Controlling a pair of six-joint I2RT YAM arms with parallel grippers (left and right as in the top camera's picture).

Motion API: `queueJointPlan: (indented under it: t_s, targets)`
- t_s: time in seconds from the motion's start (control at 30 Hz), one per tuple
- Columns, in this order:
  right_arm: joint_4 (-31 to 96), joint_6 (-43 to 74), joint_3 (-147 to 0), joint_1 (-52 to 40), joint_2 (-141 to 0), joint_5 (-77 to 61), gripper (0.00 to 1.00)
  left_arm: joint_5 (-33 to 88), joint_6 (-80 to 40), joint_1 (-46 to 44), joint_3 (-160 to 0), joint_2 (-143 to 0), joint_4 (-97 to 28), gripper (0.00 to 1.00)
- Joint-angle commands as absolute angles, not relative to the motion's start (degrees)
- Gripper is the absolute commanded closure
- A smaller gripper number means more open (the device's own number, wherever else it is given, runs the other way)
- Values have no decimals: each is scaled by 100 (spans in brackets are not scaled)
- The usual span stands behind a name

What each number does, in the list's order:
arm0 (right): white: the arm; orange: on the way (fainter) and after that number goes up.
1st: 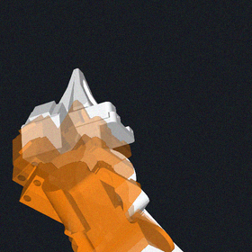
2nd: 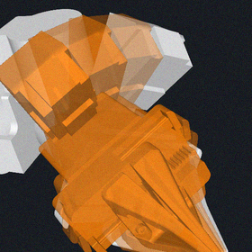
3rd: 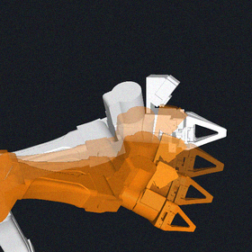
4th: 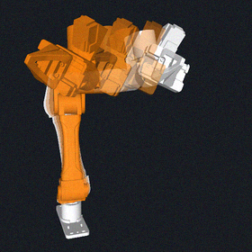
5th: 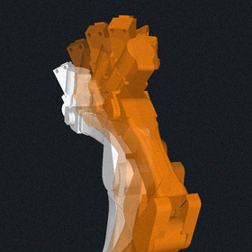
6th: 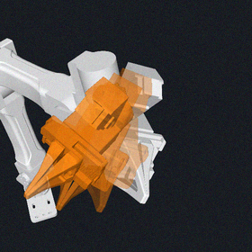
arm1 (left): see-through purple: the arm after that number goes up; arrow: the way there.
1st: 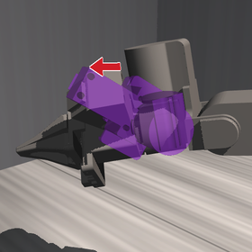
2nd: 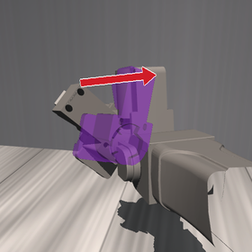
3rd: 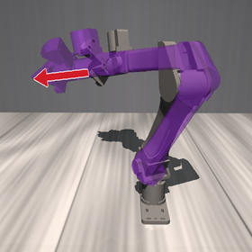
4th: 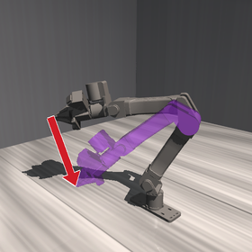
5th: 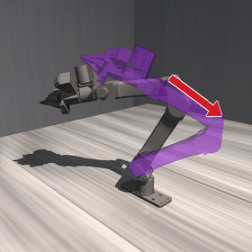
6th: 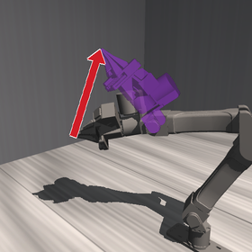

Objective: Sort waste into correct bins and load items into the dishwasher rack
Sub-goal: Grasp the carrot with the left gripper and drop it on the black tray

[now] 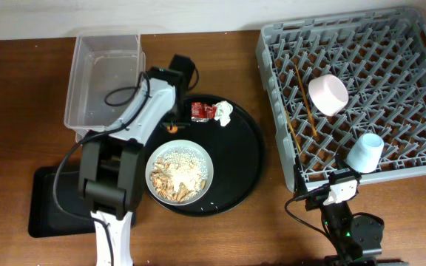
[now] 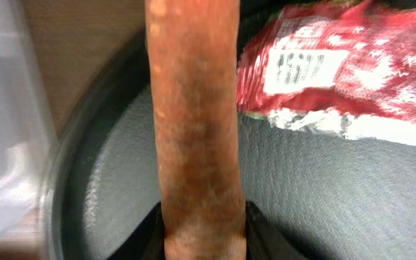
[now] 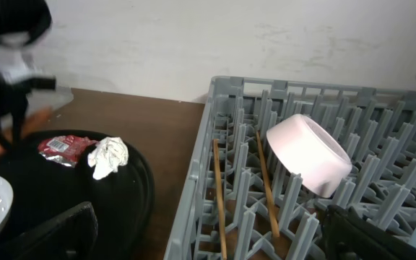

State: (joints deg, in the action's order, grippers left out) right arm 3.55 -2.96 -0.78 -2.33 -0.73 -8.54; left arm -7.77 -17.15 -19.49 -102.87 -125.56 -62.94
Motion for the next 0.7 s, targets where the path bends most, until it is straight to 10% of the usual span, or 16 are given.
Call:
queueJointPlan:
  t_s: [0.0,0.23,0.6,0.67]
  targets:
    - [357,-255,-32,-185,-36,-904,2,-845,-1855,-1903,-10993,-11605,-6895,83]
    - [357,-255,-32,-185,-36,-904,2,-1892,-3500,-834,-10805,-10125,-9605,98]
    - [357,-255,-32,-185,-36,-904,2,200,-3514,2786,-5994,-8510,-6154,95]
    - [357,-255,-32,-185,-36,-904,2,259,-3514,2773,-5837,-8517,-5990,80]
